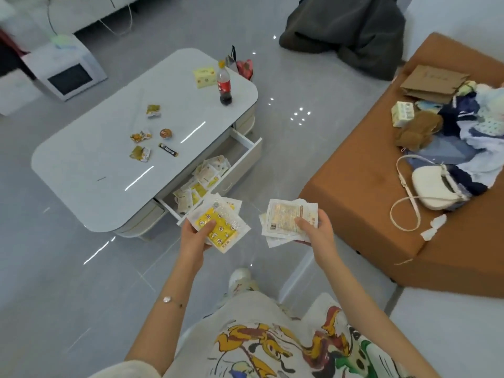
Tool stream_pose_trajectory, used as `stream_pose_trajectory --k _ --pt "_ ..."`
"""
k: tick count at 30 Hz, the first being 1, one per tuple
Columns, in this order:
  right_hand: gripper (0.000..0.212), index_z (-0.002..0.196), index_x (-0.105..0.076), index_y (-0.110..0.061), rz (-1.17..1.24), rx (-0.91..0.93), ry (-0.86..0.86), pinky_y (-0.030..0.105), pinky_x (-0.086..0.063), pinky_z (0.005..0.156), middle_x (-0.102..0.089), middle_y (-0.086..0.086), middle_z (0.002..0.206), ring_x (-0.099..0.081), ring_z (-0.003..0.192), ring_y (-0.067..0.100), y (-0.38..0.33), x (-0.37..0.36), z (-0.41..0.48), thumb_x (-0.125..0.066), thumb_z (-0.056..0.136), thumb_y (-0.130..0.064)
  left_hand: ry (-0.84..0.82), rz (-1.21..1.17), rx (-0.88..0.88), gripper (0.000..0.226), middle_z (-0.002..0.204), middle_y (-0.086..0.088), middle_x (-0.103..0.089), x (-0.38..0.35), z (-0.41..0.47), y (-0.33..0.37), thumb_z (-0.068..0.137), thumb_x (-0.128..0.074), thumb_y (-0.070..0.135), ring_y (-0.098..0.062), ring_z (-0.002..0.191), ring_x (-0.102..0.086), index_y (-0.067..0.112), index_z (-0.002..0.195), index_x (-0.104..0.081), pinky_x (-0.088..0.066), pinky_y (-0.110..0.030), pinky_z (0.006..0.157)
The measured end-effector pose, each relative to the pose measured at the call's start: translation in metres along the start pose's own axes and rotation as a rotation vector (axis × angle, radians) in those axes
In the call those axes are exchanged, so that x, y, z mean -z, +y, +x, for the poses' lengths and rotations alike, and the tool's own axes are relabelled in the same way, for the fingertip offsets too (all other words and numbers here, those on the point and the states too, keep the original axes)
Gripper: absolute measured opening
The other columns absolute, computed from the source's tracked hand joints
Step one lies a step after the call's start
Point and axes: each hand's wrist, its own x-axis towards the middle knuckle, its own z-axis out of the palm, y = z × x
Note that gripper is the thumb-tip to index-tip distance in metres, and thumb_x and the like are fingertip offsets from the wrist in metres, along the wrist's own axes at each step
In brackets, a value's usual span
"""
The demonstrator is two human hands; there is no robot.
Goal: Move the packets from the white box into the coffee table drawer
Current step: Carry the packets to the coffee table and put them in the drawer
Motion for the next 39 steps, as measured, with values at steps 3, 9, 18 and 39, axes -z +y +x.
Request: stream_pose_trajectory --k 3,9,18,39 --pt "0.034 0.120 -0.053 -0.011 -0.044 0.004 -0.070 0.033 -0.061 0.068 -0.066 0.001 0.107 -0.067 0.099 0.021 -0.020 -0.021 0.036 -0.065 0.089 -0.007 0.065 -0.070 -0.006 0.044 0.113 -0.004 -0.068 0.001 0.025 0.008 0.088 -0.066 0.007 -0.021 0.094 -0.070 0.013 0.127 -0.048 -0.060 -0.036 0.065" --pt "0.030 0.115 -0.057 -0.015 -0.135 -0.006 -0.153 0.033 -0.059 0.071 -0.067 0.004 0.110 -0.067 0.097 0.019 -0.057 -0.082 0.123 -0.065 0.088 -0.006 0.145 -0.145 0.045 0.042 0.109 -0.002 -0.068 0.000 0.106 0.027 0.087 -0.066 0.007 -0.019 0.089 -0.071 0.014 0.125 -0.048 -0.060 -0.034 0.062" --pt "0.038 0.122 -0.052 -0.015 -0.185 -0.116 -0.232 0.030 -0.061 0.066 -0.064 0.003 0.112 -0.065 0.097 0.019 -0.113 -0.167 0.237 -0.066 0.087 -0.006 0.244 -0.185 0.134 0.039 0.109 -0.005 -0.069 -0.001 0.205 0.071 0.087 -0.066 0.006 -0.020 0.088 -0.070 0.016 0.122 -0.050 -0.058 -0.035 0.063" --pt "0.036 0.122 -0.059 -0.016 -0.504 -0.416 -0.492 0.036 -0.051 0.093 -0.066 0.002 0.117 -0.063 0.108 0.019 0.190 -0.404 0.612 -0.067 0.087 -0.008 0.628 -0.426 0.362 0.043 0.119 -0.007 -0.064 0.069 0.582 -0.181 0.086 -0.066 0.005 -0.028 0.106 -0.063 0.017 0.124 -0.051 -0.054 -0.048 0.087"
